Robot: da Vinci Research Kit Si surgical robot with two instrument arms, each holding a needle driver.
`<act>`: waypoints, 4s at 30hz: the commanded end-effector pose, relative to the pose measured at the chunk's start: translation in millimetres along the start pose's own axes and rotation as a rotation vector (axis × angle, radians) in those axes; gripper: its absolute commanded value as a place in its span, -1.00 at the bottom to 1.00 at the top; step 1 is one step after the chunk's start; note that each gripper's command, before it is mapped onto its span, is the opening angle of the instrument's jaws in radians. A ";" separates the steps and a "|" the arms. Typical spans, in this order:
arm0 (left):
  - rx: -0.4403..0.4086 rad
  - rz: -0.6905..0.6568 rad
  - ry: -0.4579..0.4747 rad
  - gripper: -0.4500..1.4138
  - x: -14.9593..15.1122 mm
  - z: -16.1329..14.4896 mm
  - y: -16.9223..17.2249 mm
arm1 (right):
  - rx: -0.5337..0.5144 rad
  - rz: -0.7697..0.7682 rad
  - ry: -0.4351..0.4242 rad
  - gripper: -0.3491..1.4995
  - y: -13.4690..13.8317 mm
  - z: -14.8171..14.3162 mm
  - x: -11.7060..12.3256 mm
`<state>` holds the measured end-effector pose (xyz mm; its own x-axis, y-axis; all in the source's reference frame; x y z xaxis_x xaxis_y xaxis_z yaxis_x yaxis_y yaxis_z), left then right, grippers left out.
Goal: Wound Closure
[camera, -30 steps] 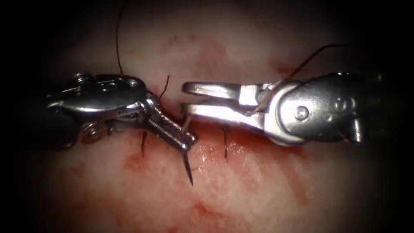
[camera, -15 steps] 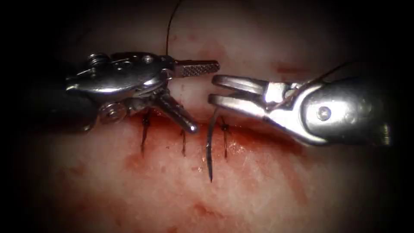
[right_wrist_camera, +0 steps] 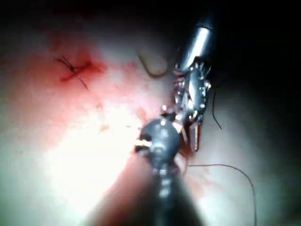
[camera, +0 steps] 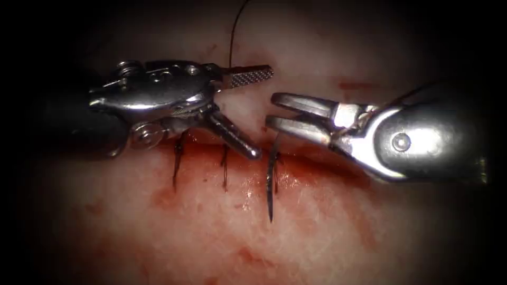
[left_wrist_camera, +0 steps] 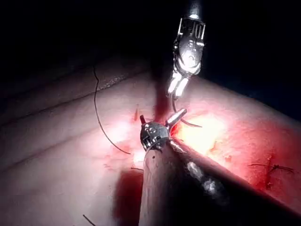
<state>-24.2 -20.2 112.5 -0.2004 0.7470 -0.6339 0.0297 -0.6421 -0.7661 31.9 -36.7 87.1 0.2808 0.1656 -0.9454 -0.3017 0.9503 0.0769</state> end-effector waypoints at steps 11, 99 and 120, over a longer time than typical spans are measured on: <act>-0.016 -0.002 0.009 0.80 -0.6 0.3 -0.4 | 0.000 -0.001 0.002 -1.00 -0.2 0.8 -0.1; 0.169 -0.102 0.102 -1.00 -5.0 2.7 3.9 | -0.116 0.049 -0.049 -0.27 -0.8 0.1 0.5; 0.068 -0.161 0.173 -1.00 -4.9 3.2 4.1 | -0.099 0.077 0.057 0.07 -1.3 0.5 -0.9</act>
<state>-25.6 -26.8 112.2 -0.0259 0.8556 -0.5169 -0.0565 -0.5175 -0.8538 31.8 -37.9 87.7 0.2037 0.2182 -0.9544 -0.4066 0.9057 0.1203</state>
